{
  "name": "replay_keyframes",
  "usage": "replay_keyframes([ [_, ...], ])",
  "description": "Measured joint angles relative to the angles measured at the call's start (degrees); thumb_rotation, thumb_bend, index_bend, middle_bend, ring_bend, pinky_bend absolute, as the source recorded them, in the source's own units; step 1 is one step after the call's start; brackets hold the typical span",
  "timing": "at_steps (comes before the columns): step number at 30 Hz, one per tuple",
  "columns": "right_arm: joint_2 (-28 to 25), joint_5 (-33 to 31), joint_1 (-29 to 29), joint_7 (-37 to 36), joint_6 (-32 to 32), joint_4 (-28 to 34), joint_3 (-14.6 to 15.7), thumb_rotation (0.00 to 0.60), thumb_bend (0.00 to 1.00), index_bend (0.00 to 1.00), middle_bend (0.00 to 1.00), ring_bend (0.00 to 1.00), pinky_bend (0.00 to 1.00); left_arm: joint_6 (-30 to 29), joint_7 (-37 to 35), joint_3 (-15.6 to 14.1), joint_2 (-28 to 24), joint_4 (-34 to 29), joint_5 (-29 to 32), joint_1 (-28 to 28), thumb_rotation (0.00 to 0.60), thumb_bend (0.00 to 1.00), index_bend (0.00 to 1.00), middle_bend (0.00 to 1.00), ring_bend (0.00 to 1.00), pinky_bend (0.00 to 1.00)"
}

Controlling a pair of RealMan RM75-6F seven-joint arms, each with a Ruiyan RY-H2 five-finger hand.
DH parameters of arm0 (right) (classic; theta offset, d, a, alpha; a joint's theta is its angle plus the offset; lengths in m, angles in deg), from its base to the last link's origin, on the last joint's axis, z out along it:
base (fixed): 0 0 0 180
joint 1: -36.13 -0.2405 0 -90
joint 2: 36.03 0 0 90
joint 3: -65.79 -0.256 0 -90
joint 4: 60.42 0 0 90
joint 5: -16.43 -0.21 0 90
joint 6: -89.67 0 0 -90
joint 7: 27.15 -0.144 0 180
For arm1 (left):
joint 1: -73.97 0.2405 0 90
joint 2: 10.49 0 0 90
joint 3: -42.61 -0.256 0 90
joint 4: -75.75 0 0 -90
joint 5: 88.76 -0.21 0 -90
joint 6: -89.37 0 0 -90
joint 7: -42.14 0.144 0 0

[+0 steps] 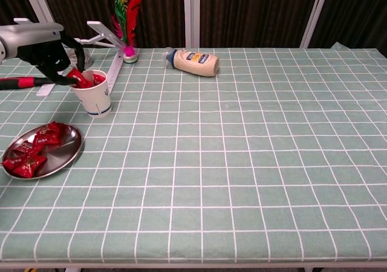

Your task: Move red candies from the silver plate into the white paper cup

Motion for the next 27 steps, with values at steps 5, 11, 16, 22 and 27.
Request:
replay_keyframes([
  [5, 0.0, 0.1, 0.0, 0.1, 0.1, 0.2, 0.0, 0.6, 0.1, 0.08, 0.18, 0.03, 0.25, -0.8, -0.6, -0.3, -0.3, -0.5, -0.4, 0.4, 0.6, 0.36, 0.36, 0.93, 0.98, 1.0],
  [11, -0.1, 0.4, 0.0, 0.2, 0.2, 0.3, 0.0, 0.6, 0.1, 0.08, 0.18, 0.03, 0.25, -5.4, -2.9, -0.6, -1.8, -2.3, -1.8, 3.4, 0.6, 0.33, 0.35, 0.93, 0.98, 1.0],
  [16, 0.0, 0.6, -0.1, 0.3, 0.2, 0.4, 0.0, 0.6, 0.1, 0.08, 0.18, 0.03, 0.25, -10.5, -4.4, -3.0, -4.1, -5.1, -4.0, 8.3, 0.6, 0.29, 0.39, 0.93, 0.98, 1.0],
  [22, -0.1, 1.1, -0.2, 0.5, 0.4, 0.7, 0.1, 0.6, 0.1, 0.08, 0.18, 0.03, 0.25, -14.8, -4.4, -6.3, -5.4, -7.5, -6.8, 12.6, 0.6, 0.28, 0.43, 0.93, 0.97, 1.0],
  [27, -0.4, 1.1, 0.4, 0.8, 1.3, 0.6, 0.2, 0.6, 0.1, 0.08, 0.18, 0.03, 0.24, -21.2, -2.4, -6.7, -5.8, -8.2, -7.1, 15.8, 0.6, 0.28, 0.42, 0.75, 0.72, 0.9],
])
